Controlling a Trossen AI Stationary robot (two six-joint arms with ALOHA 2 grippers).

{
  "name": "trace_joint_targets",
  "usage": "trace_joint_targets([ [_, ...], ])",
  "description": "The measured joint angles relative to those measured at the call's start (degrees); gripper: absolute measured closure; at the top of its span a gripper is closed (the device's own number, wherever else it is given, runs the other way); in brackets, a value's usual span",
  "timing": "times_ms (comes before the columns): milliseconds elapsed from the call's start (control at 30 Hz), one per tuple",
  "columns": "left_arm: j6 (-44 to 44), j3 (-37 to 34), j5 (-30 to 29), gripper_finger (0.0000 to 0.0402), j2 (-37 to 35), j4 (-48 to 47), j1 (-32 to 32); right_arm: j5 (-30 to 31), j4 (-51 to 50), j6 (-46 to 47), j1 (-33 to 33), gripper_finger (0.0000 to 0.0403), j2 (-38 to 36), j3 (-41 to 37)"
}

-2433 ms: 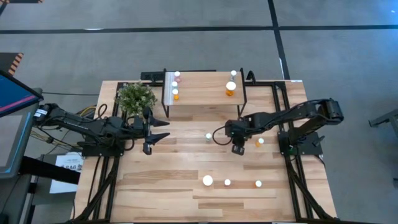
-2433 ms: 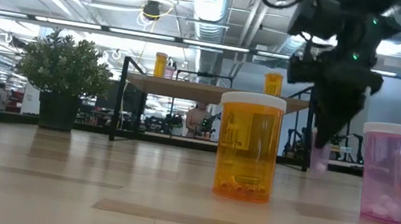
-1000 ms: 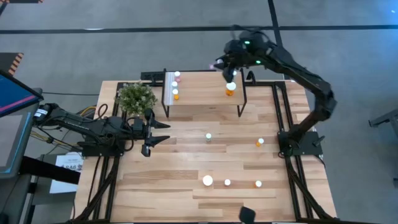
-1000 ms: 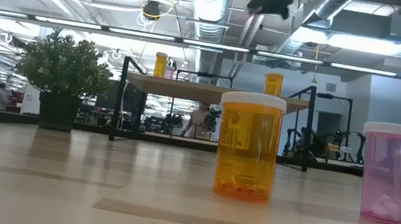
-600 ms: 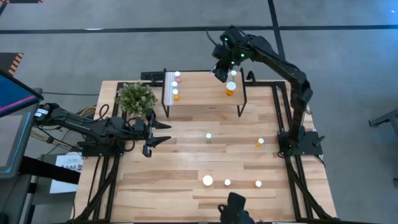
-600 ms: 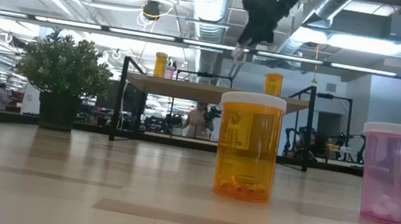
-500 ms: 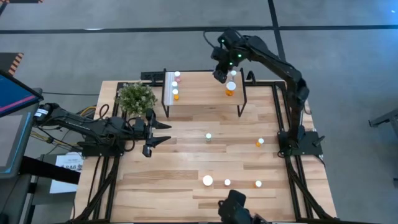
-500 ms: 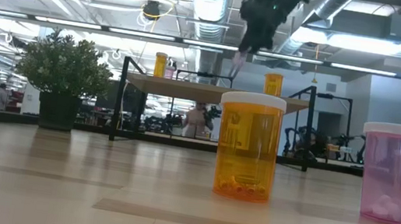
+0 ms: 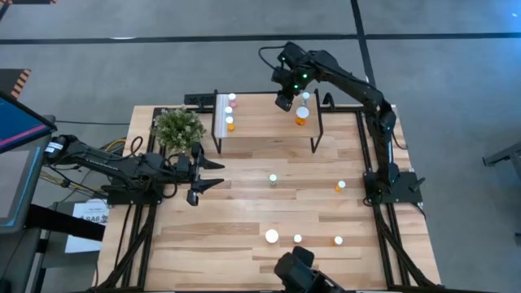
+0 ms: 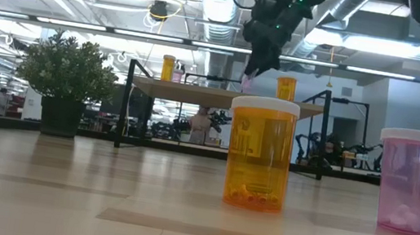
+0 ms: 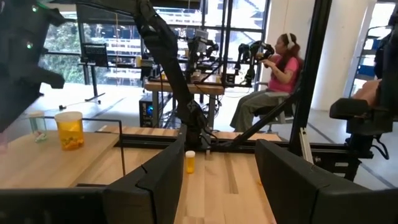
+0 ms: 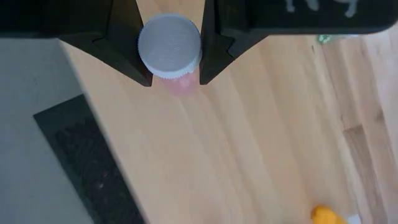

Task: Pick and place medicine bottles onto shelf by color
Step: Put the top pink pill bottle on the shelf

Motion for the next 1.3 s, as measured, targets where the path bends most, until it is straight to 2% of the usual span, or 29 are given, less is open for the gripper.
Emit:
trace_joint_targets([
  [1300, -0.35, -0.05, -0.44, 0.0214, 0.00, 0.09, 0.00, 0.32, -0.15, -0.37, 1.78, 0.0257, 0.01, -0.29],
])
